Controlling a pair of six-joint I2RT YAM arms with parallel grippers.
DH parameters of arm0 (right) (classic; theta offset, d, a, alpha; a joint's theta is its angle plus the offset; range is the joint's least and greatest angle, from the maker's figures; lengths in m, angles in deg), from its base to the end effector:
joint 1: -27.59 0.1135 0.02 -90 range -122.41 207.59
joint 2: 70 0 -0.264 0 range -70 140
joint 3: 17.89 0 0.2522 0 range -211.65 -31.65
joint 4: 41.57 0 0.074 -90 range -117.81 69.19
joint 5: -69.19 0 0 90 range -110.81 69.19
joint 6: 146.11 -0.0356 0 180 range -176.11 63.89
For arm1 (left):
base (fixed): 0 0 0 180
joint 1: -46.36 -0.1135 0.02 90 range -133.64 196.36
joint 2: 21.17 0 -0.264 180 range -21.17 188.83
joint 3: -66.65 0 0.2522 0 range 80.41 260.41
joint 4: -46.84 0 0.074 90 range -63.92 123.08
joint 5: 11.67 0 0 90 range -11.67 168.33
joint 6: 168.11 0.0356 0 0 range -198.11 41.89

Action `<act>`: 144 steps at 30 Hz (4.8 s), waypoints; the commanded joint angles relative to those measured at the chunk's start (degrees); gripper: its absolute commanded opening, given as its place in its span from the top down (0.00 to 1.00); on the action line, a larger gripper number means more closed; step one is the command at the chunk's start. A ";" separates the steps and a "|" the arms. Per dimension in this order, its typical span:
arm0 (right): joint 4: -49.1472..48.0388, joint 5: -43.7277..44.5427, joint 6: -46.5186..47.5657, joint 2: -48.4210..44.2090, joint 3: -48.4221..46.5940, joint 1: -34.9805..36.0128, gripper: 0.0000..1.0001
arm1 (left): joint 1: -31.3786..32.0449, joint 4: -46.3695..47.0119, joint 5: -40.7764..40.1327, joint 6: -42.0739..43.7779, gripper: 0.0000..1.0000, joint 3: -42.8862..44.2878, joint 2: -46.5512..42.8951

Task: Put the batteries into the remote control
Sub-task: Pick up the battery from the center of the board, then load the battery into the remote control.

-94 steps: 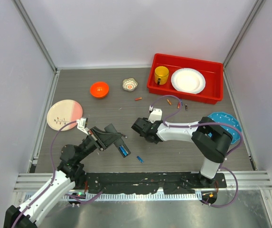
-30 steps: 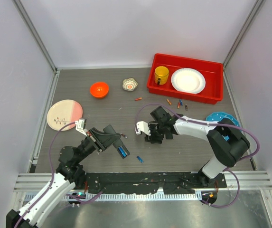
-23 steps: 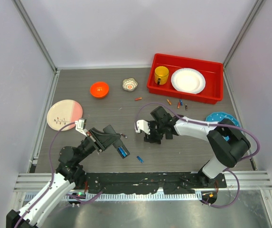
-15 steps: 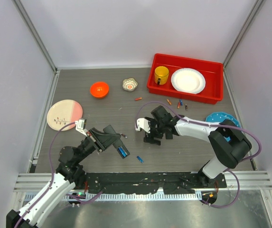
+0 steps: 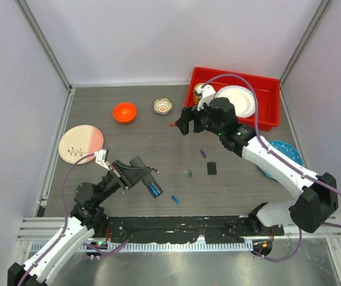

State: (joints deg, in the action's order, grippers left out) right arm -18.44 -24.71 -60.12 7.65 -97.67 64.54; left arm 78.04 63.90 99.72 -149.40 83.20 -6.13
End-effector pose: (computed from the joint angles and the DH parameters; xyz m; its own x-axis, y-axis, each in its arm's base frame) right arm 0.2525 0.1930 0.3415 -0.3312 -0.1618 -0.9296 -0.6289 0.7723 0.0896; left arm 0.0942 -0.0734 0.2228 -0.6549 -0.6322 -0.4141 0.5079 0.0375 -0.8606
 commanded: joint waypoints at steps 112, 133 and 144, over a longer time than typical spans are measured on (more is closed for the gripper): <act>40.56 -10.43 -22.26 6.29 -13.52 23.87 0.99 | 4.09 44.23 -3.10 -3.59 1.00 3.19 50.87; 40.20 -2.96 -23.33 6.90 -13.43 23.87 0.99 | 4.44 44.23 -3.02 -3.86 1.00 2.14 48.94; 42.05 -2.25 -21.39 7.69 -13.08 23.87 0.99 | 4.53 44.23 -2.49 -4.04 1.00 1.78 47.79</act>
State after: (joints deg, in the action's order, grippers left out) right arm 22.67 -28.80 -82.94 14.66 -109.17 88.25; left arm 82.15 103.03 96.44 -152.66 84.64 43.29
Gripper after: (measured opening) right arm 0.070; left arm 0.198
